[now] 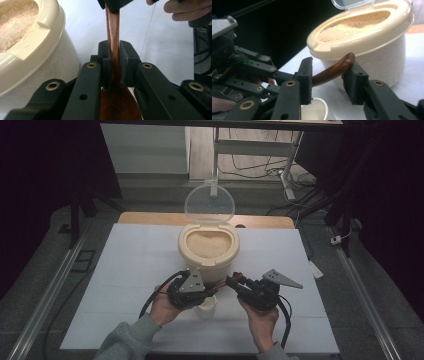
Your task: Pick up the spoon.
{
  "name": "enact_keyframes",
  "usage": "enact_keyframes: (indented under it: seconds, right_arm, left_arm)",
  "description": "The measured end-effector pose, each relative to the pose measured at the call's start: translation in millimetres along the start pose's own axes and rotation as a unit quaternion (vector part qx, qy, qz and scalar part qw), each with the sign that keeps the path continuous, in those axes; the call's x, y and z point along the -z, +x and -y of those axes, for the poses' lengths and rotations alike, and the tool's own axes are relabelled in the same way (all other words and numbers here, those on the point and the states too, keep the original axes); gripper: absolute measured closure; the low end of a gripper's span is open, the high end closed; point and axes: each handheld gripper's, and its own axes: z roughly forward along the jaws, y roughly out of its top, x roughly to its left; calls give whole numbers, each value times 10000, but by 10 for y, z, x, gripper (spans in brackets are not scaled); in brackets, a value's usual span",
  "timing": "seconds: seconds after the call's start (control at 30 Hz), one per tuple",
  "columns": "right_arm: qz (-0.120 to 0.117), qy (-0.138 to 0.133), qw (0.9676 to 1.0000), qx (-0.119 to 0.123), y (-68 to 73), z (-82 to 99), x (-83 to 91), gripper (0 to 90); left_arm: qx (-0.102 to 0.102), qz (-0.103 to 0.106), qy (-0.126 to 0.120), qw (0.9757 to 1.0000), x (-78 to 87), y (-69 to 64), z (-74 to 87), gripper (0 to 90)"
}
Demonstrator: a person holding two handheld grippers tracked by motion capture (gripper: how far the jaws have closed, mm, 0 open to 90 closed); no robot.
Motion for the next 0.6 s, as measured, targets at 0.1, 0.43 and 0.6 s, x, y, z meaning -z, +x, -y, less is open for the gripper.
enact_keyframes:
  seconds: [0.1, 0.43, 0.6]
  right_arm:
    - [-112, -79, 9999, -52, -1, 3, 10, 656]
    - [-814, -385, 9959, -24, 40, -8, 42, 821]
    - [-910, -454, 9948, 67, 64, -19, 46, 831]
  left_arm:
    - [-24, 0, 25, 10000, -1, -2, 1, 800]
    - [-174, -73, 101, 9998, -25, -28, -4, 802]
    - [-63, -7, 14, 10000, -11, -19, -5, 795]
